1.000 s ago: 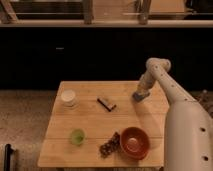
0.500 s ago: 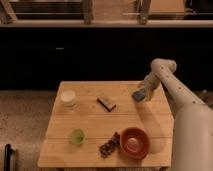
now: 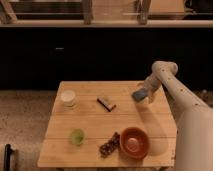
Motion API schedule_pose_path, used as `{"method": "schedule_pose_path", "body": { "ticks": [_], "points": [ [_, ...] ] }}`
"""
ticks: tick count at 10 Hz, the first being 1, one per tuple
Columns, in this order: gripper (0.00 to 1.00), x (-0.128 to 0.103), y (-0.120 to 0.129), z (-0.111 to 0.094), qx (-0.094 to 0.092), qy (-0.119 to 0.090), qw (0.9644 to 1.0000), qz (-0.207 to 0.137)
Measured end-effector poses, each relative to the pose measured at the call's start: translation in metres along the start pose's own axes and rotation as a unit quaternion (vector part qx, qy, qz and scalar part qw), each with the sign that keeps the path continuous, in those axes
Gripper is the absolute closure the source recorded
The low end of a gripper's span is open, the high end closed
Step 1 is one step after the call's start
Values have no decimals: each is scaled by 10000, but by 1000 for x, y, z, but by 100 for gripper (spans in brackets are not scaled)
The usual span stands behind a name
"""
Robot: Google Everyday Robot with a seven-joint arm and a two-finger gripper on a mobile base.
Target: Place sponge in red bowl
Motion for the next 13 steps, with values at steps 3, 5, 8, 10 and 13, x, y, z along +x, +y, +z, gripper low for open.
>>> {"method": "schedule_pose_path", "body": {
  "ticks": [3,5,8,10,13],
  "points": [
    [20,0,0,8,-111,133,9997,-150],
    [20,1,-1,15,-202,125,9995,-225],
    [20,6,-1,21,-298,99,9992,-250],
    [20,7,-1,26,-364,57,9990,-262],
    [25,9,2,30,-438,5,9987,-267]
  ]
}}
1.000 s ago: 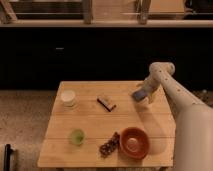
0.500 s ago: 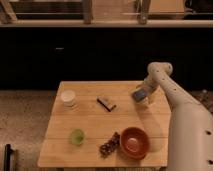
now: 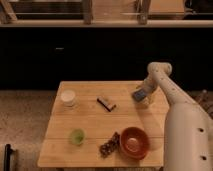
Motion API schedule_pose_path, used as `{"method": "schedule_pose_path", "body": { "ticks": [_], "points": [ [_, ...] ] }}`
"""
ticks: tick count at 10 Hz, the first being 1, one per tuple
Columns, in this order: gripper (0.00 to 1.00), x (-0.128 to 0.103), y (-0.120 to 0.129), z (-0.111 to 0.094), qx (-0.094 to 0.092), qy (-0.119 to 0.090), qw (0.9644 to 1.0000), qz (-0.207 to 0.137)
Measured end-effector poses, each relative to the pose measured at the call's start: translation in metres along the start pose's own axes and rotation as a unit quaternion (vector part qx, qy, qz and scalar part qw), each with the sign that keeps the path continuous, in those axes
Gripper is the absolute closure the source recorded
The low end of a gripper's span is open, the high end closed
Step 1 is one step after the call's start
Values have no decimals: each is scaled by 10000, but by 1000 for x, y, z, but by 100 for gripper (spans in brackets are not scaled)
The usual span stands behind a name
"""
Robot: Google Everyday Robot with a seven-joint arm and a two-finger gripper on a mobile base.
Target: Place sponge in red bowl
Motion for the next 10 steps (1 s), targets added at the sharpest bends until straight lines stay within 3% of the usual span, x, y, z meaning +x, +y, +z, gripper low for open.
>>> {"method": "schedule_pose_path", "body": {
  "ticks": [7,10],
  "points": [
    [95,0,7,2,65,-69,10000,30],
    [100,1,11,-4,131,-86,9999,74]
  ]
}}
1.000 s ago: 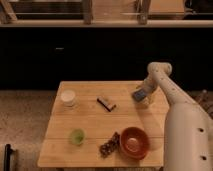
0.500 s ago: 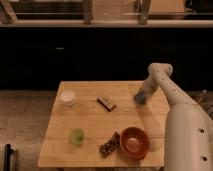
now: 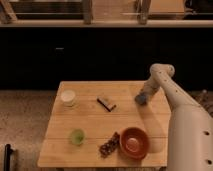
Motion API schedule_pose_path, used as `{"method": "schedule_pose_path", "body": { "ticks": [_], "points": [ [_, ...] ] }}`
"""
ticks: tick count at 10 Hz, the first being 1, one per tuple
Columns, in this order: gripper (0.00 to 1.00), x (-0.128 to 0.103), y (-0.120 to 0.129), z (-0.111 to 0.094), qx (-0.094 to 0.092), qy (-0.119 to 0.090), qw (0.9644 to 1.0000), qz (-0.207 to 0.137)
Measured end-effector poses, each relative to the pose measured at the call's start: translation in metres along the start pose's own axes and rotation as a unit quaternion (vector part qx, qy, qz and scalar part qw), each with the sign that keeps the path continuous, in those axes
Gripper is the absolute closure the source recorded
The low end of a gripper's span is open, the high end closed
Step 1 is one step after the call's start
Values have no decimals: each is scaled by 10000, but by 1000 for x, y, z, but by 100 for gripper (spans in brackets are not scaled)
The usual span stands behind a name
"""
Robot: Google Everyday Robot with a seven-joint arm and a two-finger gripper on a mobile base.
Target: Place sponge in red bowl
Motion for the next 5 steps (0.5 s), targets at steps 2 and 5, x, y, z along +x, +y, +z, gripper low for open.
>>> {"method": "schedule_pose_path", "body": {
  "ticks": [2,5],
  "points": [
    [100,0,0,-7,92,-6,10000,1],
    [100,-5,0,-20,231,-51,9997,-59]
  ]
}}
